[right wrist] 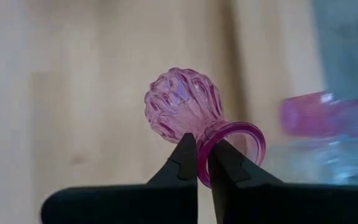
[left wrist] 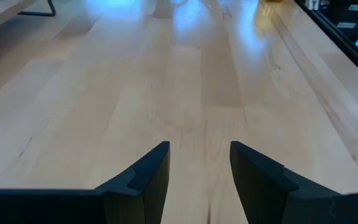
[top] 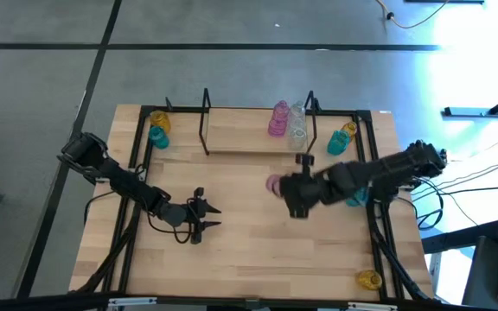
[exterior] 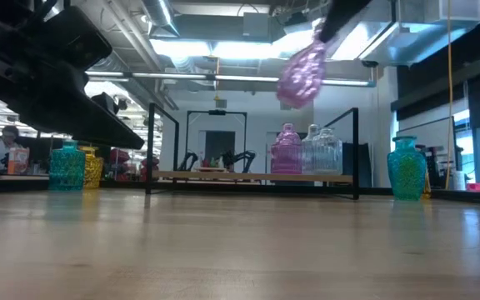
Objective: Sort vases onto shelf
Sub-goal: Put the pink vase on the shelf aligned with the other pink vases
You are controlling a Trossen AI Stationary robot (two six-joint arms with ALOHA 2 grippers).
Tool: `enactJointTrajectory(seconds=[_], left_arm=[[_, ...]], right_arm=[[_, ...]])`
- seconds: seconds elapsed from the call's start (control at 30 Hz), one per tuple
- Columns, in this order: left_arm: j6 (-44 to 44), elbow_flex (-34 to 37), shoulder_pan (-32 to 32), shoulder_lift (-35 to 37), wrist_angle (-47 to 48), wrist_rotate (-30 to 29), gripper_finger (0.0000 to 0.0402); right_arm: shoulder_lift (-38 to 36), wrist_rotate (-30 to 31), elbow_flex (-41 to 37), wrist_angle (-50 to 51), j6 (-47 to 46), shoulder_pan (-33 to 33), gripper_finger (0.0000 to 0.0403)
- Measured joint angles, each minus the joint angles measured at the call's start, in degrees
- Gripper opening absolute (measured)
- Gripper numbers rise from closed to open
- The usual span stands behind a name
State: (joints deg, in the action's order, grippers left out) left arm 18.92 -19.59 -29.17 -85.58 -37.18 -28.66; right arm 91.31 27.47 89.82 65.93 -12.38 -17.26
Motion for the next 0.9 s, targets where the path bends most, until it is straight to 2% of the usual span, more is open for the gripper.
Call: enactJointTrajectory(seconds=[0.17, 0.33, 0.57, 0.7, 0.9], left_arm=[[0.0, 0.0, 0.2, 0.0, -0.3, -0.8, 0.0162], [-2.0, 0.0, 2.3, 0.0, -3.0, -0.8, 0.0162], [-8.7, 0.0, 8.1, 0.0, -8.7, -0.5, 0.0162], [-11.7, -1.1, 13.6, 0.0, -8.7, 4.9, 0.0162], [-9.7, -1.8, 20.3, 0.0, -7.9, 15.5, 0.0162]], right_arm=[[-0.1, 0.4, 1.5, -3.0, 8.9, 9.6, 0.0004], [-0.1, -2.0, 1.8, -2.8, 14.6, 18.1, 0.0005], [-0.1, -6.1, 1.8, -3.7, 23.0, 23.5, 0.0005], [0.7, -9.1, 3.9, -2.3, 24.9, 26.8, 0.0005], [6.3, -10.9, 12.4, 6.1, 24.6, 31.4, 0.0005]])
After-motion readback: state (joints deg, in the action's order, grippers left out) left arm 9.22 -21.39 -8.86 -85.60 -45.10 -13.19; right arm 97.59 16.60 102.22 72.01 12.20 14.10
